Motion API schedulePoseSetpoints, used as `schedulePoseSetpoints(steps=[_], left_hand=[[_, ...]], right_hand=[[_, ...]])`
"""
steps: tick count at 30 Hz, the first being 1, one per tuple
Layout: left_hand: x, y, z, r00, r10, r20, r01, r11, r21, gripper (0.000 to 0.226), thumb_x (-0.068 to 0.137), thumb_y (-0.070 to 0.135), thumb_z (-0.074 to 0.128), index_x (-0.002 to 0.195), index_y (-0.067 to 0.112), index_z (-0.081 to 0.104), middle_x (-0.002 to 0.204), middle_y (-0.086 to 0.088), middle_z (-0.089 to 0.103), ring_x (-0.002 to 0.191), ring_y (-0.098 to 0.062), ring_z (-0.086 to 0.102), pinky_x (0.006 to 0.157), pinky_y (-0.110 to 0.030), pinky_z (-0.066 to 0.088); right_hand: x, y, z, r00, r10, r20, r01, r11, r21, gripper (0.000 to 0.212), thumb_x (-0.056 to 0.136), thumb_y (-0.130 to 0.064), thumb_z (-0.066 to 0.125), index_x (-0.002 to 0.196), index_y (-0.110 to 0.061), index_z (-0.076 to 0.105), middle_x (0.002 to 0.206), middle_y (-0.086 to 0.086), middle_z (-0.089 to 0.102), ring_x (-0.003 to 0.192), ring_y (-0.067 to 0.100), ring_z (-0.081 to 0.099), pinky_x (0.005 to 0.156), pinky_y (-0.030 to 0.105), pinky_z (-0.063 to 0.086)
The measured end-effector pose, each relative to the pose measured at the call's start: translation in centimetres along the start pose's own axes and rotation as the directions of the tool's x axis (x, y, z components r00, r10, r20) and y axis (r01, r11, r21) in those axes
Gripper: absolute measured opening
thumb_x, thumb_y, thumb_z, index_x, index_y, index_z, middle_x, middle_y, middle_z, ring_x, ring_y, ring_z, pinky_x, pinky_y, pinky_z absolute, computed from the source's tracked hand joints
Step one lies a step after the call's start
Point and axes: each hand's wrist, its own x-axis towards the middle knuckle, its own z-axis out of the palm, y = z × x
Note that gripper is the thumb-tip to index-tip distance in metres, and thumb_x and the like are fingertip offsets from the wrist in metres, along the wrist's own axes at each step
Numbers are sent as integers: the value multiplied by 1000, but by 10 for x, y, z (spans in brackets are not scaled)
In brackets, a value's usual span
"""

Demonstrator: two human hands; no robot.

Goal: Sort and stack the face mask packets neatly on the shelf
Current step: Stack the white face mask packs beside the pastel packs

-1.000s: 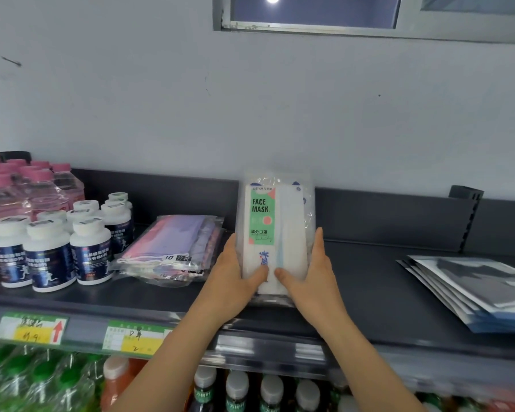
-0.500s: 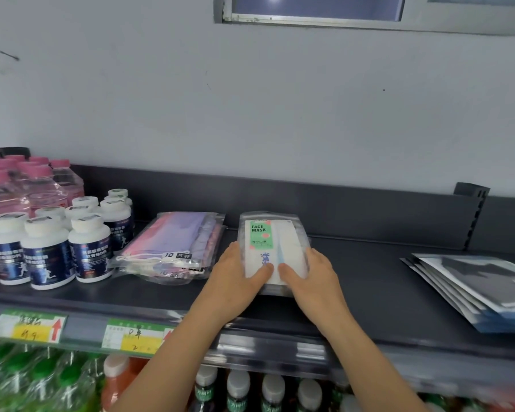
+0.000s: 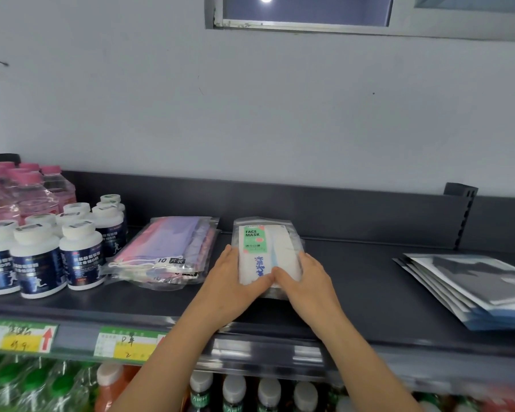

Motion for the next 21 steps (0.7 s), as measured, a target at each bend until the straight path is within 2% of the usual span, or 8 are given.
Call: schedulePoseSetpoints(steps=[4, 6, 8, 10, 13, 15, 18, 21], left_hand=[[-1, 2, -2, 997, -2, 74, 5, 999, -45, 69, 58, 51, 80, 118, 43, 47, 115, 15, 53, 113, 2, 45, 97, -21, 40], [0, 1, -3, 994, 2, 109, 0, 1000, -17, 73, 54, 49, 83, 114, 48, 42, 120, 17, 51, 124, -4, 37, 106, -26, 34], [0, -2, -2, 994, -2, 109, 1, 1000, 3, 82, 52, 50, 84, 121, 44, 39, 128, 17, 48, 134, -9, 29, 113, -30, 27], [-1, -3, -1, 998, -15, 63, 14, 1000, 18, 88, 54, 48, 85, 128, 36, 40, 131, 17, 44, 137, -4, 19, 110, -24, 22], [-1, -4, 0, 1000, -5, 22, 5, 999, 33, 84, 57, 43, 86, 128, 34, 42, 124, 16, 46, 129, 0, 25, 103, -19, 24], [0, -7, 0, 1000, -16, 16, 16, 999, 32, 83, 57, 45, 85, 128, 33, 44, 127, 12, 49, 133, -8, 28, 110, -28, 29], [1, -10, 0, 1000, -5, -9, 5, 1000, 15, 75, 59, 42, 85, 124, 32, 49, 119, 11, 53, 125, -15, 42, 106, -39, 39], [2, -11, 0, 999, 34, -15, -33, 999, 27, 72, 63, 33, 84, 125, 32, 48, 114, 9, 52, 110, -9, 51, 98, -33, 45]], right_hand=[[2, 2, 1, 998, 42, 37, -45, 995, 91, 34, 83, -34, 63, 114, -25, 53, 111, -4, 59, 100, 12, 57, 80, 27, 49], [2, 3, 1, 998, 43, 39, -47, 995, 83, 35, 83, -35, 64, 114, -25, 52, 111, -5, 60, 100, 12, 58, 81, 27, 49], [2, 3, 1, 998, 41, 40, -44, 996, 78, 35, 83, -35, 64, 114, -25, 52, 111, -4, 60, 100, 12, 58, 79, 26, 49], [3, 3, 1, 998, 35, 46, -38, 997, 72, 36, 83, -35, 64, 115, -25, 51, 112, -5, 60, 101, 12, 57, 78, 25, 48], [5, 5, 2, 998, 35, 59, -38, 998, 55, 41, 81, -38, 65, 117, -26, 50, 114, -5, 59, 102, 12, 57, 82, 27, 49], [6, 7, 3, 996, 44, 84, -50, 996, 69, 48, 75, -42, 69, 117, -27, 51, 115, -6, 59, 103, 12, 57, 86, 31, 50], [6, 9, 3, 984, 19, 176, -45, 988, 145, 72, 54, -49, 79, 118, -33, 51, 117, -9, 59, 105, 8, 58, 89, 31, 52], [8, 11, 4, 975, -8, 223, -26, 989, 147, 100, 33, -54, 87, 123, -36, 47, 121, -11, 56, 109, 6, 56, 94, 31, 50]])
